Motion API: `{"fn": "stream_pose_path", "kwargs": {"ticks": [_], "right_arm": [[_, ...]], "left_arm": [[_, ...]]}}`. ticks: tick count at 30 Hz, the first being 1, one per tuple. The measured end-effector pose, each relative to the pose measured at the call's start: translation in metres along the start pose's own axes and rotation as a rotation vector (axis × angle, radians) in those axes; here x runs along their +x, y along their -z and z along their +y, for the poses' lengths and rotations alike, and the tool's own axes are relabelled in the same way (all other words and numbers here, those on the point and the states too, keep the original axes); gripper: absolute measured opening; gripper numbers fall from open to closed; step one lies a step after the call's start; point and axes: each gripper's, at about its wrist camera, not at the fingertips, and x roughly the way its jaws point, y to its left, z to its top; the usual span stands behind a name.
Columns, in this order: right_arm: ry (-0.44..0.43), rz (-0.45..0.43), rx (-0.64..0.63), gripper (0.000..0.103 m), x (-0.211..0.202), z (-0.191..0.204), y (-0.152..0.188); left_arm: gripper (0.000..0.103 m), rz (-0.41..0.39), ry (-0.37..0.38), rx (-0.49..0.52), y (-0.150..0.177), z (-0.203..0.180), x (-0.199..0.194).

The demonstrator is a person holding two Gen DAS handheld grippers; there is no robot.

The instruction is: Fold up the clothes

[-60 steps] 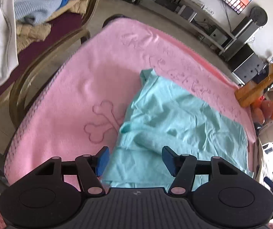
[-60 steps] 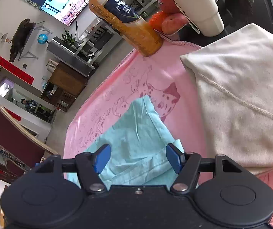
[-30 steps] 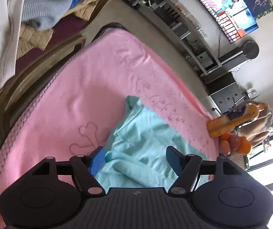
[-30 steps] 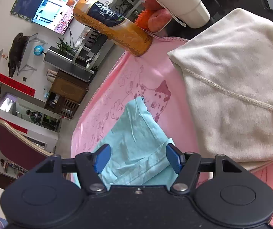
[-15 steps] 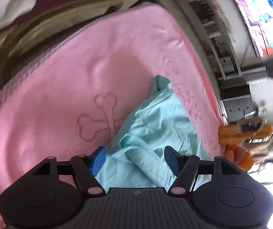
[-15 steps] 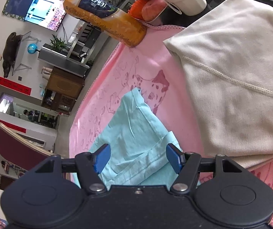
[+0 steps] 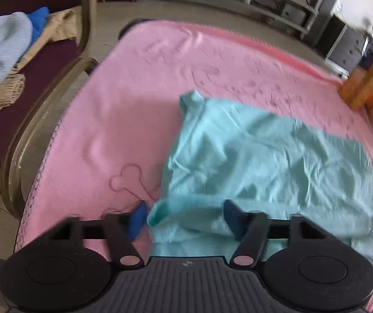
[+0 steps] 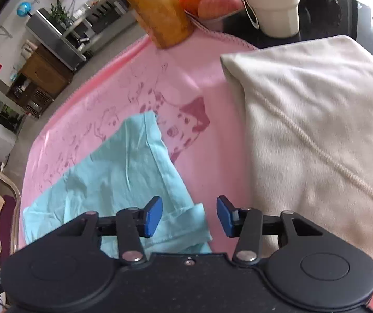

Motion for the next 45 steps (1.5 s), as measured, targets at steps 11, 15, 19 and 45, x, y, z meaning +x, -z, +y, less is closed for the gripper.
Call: {"fn": "stream_pose_path", "kwargs": {"ticks": [11, 15, 19, 45], "right_arm": [[-0.121, -0.066, -0.223, 0.003, -0.056, 0.003, 0.031], [-0.07, 0.081, -0.257, 0.01, -0.051, -0.017, 0.041], [-0.085, 0.049, -0.172, 0.023, -0.059, -0.037, 0.038], [-0.236, 0.012, 0.087, 0.041, -0.042, -0.033, 0.026]], "left_arm": [[0.003, -0.054, -0.045, 0.206, 0.041, -0.003, -0.044], [0.011, -0.029, -0.069, 0.12, 0.048, 0.017, -0.049], [0.037, -0.009, -0.054, -0.02, 0.051, 0.042, -0.052], [0.047, 0.083, 0.552, -0.496, 0.037, 0.062, -0.036]]}}
